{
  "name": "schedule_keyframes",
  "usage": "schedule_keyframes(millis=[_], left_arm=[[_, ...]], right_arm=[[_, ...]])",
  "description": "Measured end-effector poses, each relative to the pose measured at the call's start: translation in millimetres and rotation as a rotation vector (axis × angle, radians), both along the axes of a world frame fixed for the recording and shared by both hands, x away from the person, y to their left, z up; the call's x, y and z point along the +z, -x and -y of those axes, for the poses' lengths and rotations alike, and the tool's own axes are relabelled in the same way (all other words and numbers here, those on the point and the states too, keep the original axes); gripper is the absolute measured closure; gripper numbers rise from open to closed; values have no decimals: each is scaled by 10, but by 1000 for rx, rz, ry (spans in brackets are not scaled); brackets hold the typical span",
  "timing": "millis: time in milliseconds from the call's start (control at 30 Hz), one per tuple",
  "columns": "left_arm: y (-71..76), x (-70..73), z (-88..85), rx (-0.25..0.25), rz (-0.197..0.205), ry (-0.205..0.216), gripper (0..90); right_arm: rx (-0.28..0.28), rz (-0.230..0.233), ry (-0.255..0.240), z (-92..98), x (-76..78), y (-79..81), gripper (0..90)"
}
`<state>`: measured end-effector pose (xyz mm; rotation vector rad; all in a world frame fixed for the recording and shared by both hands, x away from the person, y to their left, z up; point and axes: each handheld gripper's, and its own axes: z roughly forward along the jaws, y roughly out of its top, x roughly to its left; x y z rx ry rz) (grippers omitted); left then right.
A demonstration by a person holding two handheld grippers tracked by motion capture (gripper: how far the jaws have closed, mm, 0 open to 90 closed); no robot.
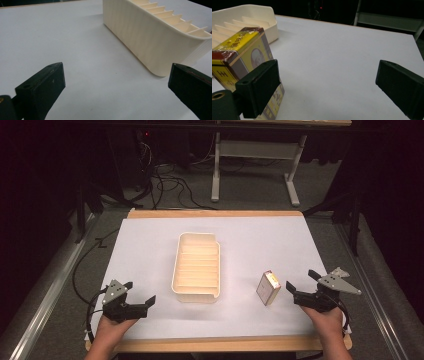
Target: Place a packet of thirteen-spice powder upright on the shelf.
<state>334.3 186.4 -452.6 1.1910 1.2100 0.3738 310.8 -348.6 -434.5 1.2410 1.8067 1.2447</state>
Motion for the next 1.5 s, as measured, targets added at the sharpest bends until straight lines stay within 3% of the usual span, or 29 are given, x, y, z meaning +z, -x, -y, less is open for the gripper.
schedule_keyframes(millis=[267, 900, 1200, 1500], left_arm=[[10, -2, 11, -21, -2, -13, 18], [16, -16, 46, -38, -1, -31, 19], [9, -8, 34, -31, 2, -26, 20], [15, -7, 30, -32, 4, -26, 20]], right_arm=[[3, 10, 2, 18, 54, 3, 52], [67, 109, -35, -141, 402, 131, 74], [129, 118, -30, -349, 482, 168, 81], [167, 89, -14, -516, 420, 171, 118]])
